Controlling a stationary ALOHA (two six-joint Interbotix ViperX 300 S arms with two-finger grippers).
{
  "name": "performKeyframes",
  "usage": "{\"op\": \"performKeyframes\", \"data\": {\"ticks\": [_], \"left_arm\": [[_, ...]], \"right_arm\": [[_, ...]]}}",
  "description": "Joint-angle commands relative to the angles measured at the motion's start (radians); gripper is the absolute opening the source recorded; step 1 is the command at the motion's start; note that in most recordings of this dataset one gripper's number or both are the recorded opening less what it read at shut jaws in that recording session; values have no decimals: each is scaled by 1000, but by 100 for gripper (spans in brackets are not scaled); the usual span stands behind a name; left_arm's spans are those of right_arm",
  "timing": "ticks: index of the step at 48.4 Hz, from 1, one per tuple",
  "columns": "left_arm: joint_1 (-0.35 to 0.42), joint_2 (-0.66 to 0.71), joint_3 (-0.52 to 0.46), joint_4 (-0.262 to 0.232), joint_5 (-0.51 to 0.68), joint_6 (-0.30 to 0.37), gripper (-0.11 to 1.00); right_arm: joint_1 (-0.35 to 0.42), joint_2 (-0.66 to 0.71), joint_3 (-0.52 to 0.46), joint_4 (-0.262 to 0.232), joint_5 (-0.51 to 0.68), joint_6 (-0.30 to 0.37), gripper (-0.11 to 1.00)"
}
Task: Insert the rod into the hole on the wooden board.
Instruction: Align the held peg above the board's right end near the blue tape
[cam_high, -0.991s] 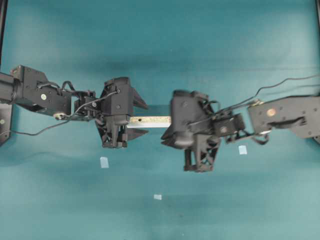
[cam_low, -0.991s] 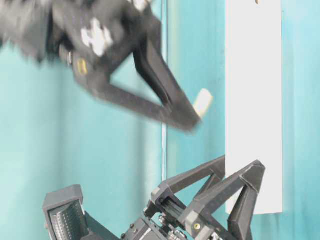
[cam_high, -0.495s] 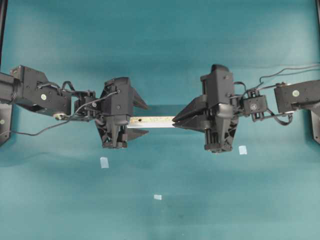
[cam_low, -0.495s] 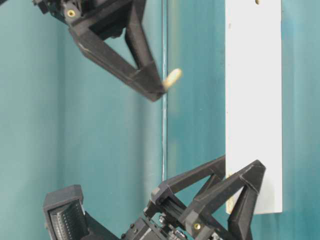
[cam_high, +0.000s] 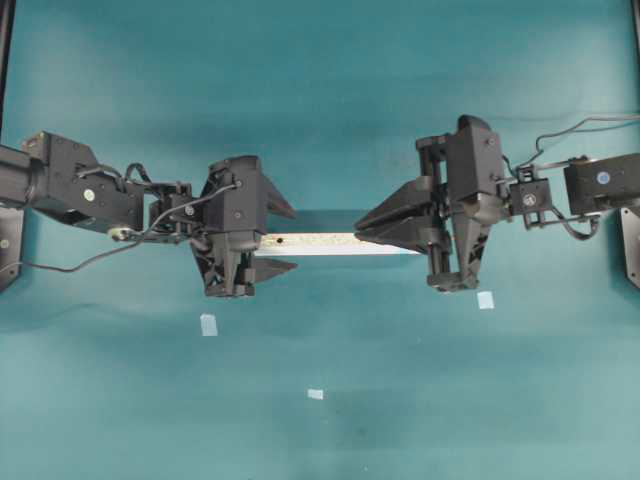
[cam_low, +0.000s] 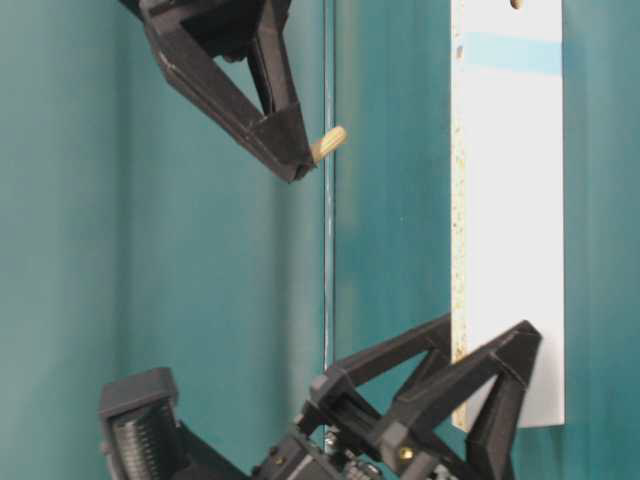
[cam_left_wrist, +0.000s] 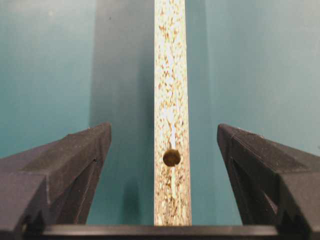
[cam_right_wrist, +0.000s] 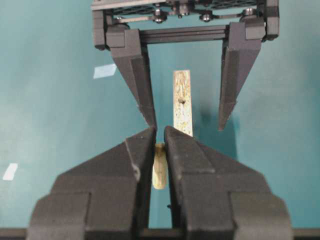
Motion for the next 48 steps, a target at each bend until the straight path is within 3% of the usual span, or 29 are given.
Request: {"op": "performKeyframes", "data": {"ticks": [1, 40, 48], "left_arm": [[-2, -8, -17, -2, -8, 2, 93], [2, 54, -57, -2, -9, 6, 91], [2, 60, -69, 0, -15, 6, 85]], "right_arm": [[-6, -21, 2, 3, -32, -2, 8], [-41, -21, 21, 3, -52, -5, 8], [-41, -21, 21, 3, -46, -5, 8]]}}
